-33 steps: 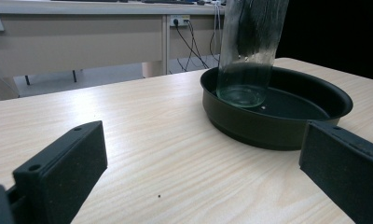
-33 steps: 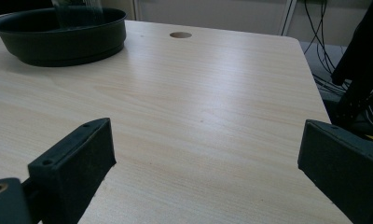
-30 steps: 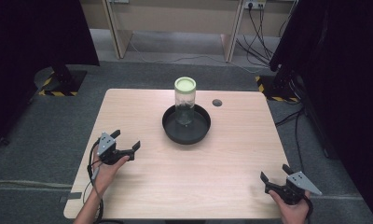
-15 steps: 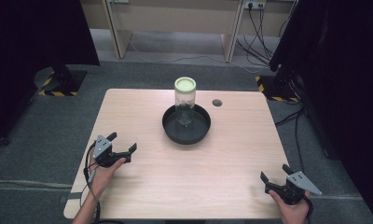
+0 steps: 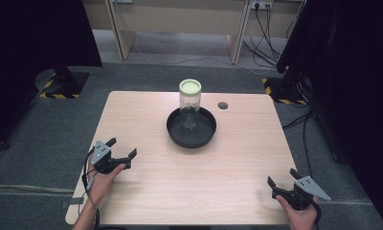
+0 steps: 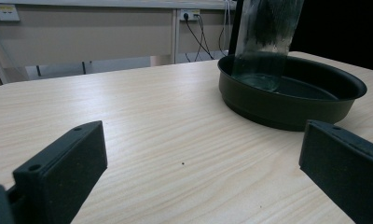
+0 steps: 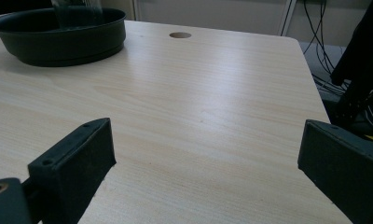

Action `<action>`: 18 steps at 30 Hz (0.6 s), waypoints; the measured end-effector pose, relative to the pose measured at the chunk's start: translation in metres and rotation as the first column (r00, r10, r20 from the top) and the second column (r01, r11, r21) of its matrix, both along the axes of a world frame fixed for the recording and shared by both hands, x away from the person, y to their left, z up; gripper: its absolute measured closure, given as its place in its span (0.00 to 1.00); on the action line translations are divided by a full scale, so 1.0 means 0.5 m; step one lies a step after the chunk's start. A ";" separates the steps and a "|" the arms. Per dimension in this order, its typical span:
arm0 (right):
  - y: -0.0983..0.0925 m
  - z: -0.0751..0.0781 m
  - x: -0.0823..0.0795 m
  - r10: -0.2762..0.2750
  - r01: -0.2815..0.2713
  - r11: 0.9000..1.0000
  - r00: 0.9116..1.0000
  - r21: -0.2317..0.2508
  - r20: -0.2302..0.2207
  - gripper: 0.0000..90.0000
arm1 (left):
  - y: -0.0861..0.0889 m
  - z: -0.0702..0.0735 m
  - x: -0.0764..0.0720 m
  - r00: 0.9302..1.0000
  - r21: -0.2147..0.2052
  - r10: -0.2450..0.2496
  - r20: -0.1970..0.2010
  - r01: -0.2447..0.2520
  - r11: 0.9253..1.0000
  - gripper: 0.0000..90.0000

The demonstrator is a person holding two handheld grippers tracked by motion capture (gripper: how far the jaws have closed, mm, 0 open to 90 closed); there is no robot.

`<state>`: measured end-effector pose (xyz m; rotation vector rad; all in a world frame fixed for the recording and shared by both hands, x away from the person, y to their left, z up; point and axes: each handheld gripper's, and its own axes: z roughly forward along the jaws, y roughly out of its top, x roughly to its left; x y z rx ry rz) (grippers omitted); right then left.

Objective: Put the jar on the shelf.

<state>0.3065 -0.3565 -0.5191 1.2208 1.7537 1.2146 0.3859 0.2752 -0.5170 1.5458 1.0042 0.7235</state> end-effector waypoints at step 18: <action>0.000 0.000 0.000 -0.002 0.002 1.000 1.000 0.002 0.000 0.04 | 0.028 -0.008 -0.011 0.999 0.006 0.031 -0.012 -0.030 1.000 0.00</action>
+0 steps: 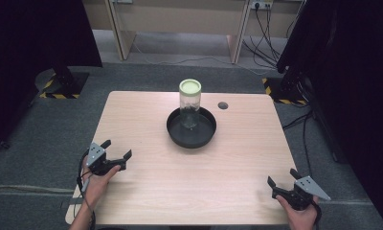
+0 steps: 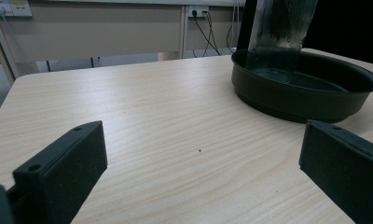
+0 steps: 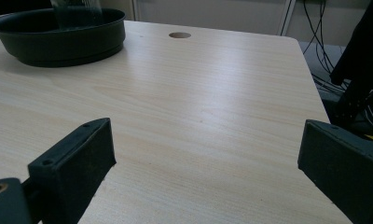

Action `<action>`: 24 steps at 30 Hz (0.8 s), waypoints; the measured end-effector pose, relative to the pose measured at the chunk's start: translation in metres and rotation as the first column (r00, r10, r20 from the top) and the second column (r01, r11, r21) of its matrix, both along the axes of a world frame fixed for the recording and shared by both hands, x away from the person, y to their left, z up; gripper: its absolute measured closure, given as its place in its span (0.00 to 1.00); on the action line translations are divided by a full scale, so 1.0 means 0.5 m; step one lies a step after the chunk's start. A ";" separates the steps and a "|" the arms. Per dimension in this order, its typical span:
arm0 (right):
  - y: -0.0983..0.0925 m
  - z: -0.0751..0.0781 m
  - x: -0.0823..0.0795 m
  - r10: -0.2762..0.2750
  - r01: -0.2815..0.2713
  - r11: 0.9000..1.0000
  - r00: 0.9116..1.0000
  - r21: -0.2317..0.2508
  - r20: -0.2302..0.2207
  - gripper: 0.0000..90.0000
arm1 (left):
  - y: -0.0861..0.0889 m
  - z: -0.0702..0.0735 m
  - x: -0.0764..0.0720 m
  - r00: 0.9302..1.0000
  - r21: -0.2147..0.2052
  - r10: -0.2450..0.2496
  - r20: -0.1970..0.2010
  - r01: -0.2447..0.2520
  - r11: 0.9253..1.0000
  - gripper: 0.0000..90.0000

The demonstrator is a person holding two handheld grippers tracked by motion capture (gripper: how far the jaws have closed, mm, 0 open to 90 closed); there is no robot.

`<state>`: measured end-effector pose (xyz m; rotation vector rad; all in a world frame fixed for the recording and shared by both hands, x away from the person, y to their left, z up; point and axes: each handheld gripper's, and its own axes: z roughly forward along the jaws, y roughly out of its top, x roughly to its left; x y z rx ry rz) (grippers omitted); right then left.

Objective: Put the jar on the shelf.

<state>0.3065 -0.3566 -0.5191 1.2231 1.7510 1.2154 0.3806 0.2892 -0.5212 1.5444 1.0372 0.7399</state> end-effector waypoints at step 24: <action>0.000 0.000 -0.001 0.002 -0.002 1.000 1.000 -0.002 0.003 0.04 | 0.004 -0.016 -0.010 1.000 0.015 0.020 -0.004 -0.020 1.000 0.00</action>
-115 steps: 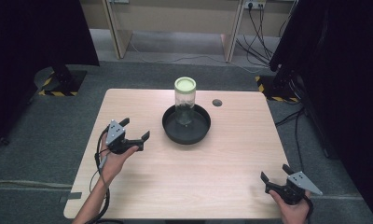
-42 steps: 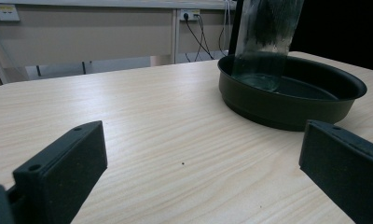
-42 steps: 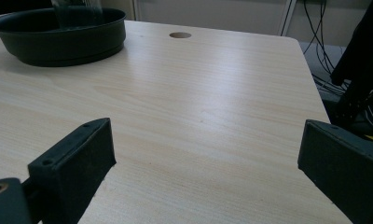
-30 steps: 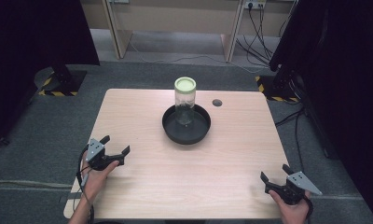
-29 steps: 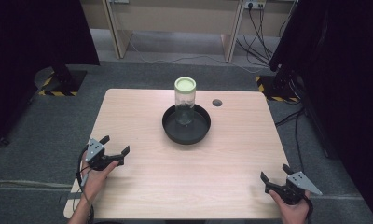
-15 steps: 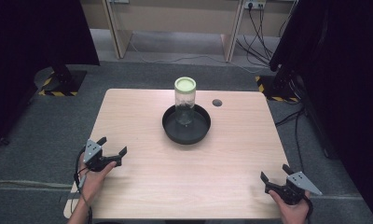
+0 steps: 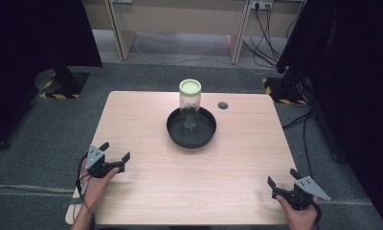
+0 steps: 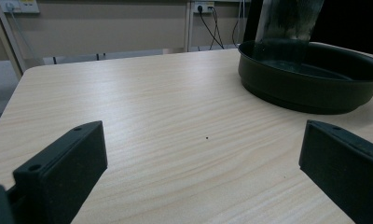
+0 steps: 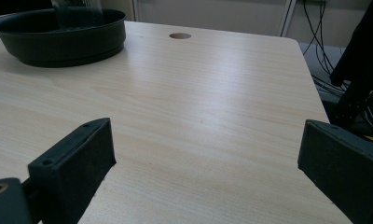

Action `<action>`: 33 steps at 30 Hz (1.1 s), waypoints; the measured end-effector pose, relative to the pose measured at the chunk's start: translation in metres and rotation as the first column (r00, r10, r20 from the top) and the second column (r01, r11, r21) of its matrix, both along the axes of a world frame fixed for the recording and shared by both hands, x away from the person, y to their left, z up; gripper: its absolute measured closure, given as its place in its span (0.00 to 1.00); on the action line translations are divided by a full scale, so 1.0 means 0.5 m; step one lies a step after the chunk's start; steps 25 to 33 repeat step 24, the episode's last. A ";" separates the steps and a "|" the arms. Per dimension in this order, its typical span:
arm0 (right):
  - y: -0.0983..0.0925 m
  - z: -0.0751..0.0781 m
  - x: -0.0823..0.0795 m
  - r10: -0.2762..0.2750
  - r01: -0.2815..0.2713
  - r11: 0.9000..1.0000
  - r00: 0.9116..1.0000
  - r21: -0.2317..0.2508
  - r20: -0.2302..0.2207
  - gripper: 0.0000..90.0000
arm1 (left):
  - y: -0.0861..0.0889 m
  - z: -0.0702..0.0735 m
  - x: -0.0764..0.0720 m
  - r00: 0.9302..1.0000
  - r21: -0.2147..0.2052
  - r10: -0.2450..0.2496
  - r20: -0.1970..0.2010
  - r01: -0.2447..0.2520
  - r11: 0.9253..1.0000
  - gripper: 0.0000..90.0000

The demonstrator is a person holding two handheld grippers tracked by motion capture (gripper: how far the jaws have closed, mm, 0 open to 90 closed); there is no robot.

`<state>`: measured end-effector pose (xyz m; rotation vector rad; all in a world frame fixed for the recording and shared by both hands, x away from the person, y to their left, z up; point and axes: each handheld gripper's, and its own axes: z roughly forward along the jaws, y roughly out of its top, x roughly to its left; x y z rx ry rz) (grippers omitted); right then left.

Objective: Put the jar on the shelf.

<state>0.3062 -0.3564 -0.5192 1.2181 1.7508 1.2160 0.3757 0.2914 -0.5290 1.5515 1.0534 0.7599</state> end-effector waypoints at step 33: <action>-0.001 0.000 0.000 0.001 -0.001 1.000 1.000 0.007 0.002 0.04 | 0.003 0.000 0.000 1.000 -0.013 0.003 -0.006 -0.003 1.000 0.00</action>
